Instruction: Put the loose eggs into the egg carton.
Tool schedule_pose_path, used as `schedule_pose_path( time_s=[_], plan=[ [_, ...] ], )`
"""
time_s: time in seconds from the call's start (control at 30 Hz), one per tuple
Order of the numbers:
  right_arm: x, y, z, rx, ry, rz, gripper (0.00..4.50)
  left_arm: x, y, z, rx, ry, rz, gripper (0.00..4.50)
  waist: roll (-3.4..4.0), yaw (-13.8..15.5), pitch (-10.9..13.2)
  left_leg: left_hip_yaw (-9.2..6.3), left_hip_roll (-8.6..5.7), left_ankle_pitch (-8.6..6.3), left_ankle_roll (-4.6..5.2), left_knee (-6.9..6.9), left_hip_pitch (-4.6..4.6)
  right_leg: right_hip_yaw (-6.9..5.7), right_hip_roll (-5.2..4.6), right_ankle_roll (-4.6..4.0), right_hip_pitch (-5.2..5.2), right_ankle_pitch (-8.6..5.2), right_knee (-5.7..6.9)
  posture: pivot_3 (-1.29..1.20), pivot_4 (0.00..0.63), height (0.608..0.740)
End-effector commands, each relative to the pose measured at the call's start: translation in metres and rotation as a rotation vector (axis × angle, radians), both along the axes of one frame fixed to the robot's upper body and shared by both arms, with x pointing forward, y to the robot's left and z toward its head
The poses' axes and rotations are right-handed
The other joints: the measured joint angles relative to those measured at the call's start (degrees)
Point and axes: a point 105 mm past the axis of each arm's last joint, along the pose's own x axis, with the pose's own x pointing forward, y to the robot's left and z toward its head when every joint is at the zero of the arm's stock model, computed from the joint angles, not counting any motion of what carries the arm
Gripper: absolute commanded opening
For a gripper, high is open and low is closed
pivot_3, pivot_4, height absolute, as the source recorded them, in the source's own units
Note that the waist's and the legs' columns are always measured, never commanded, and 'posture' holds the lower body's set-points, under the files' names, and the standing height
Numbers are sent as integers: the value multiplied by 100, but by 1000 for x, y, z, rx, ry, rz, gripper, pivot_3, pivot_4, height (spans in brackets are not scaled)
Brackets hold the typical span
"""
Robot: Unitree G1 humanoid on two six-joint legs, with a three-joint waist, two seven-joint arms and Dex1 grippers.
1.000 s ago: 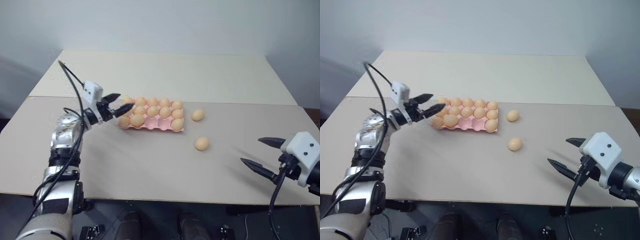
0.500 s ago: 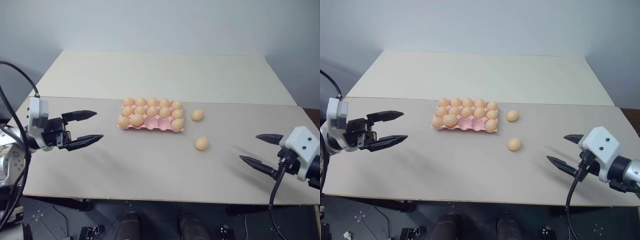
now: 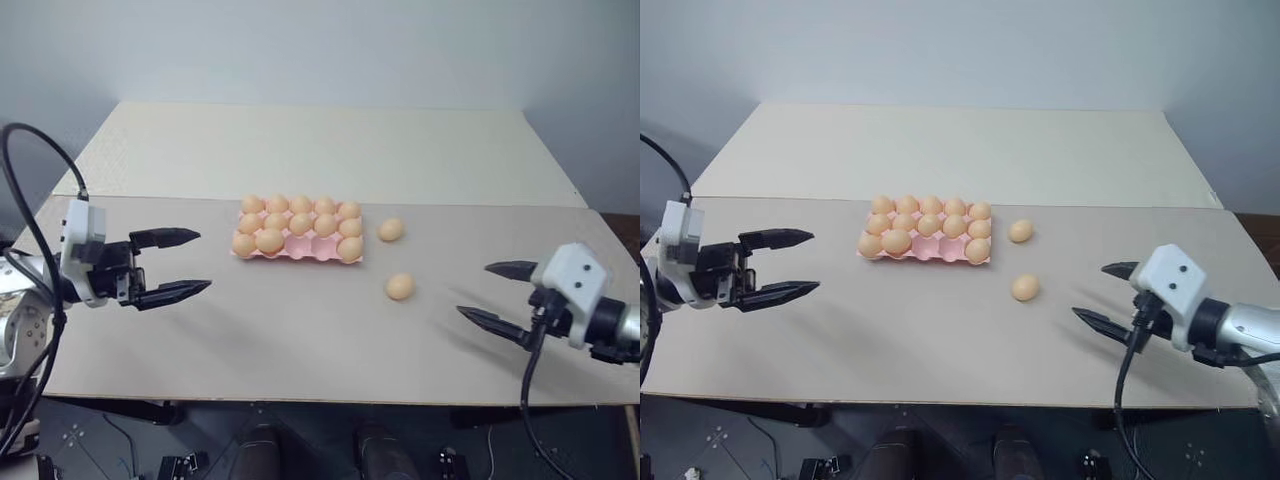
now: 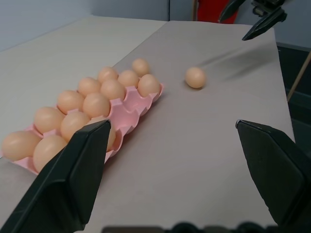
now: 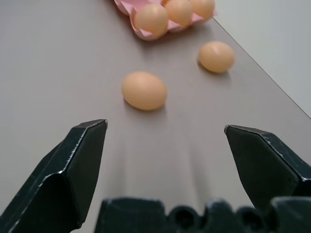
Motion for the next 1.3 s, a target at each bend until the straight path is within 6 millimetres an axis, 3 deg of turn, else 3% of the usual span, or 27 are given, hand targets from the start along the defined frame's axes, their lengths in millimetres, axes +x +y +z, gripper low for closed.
schedule_pose_path(
  time_s=[0.03,0.37,0.7,0.83,1.1,1.2,1.3],
  plan=[
    [11,19,-9,-18,-31,38,4500,-9,-9,10,5,-34,-52,4469,0,-9,0,0,0,0,0,0,-1,0,1,0,-1,0,0,0,150,740],
    [61,47,-38,-44,-90,40,4500,-13,-20,1,24,-15,-66,4469,2,2,1,1,0,0,0,0,-3,0,0,-1,-6,0,0,0,150,740],
    [68,48,-55,-50,-37,43,4500,-14,-21,-3,31,-11,-43,4469,3,2,2,1,0,0,0,0,-2,0,-1,-1,-6,0,2,0,150,740],
    [69,46,-54,-38,-46,19,3324,-13,-21,-4,34,-11,-33,4500,3,2,2,1,0,0,0,0,-2,0,-1,-1,-7,0,2,0,150,740],
    [68,46,-56,-29,-31,28,3324,-10,-20,-6,40,-13,-15,4500,3,2,2,1,0,0,0,0,-2,0,-1,-1,-7,0,2,0,150,740],
    [66,47,-55,-21,-27,35,2655,-9,-20,-7,42,-16,-6,4500,3,2,2,1,0,0,0,-1,-2,0,0,-1,-7,0,2,0,150,740],
    [64,47,-57,-37,-26,40,2606,-9,-20,-8,40,-16,-3,4500,3,2,2,1,0,0,0,0,-2,0,0,-1,-7,0,2,0,150,740]
  ],
)
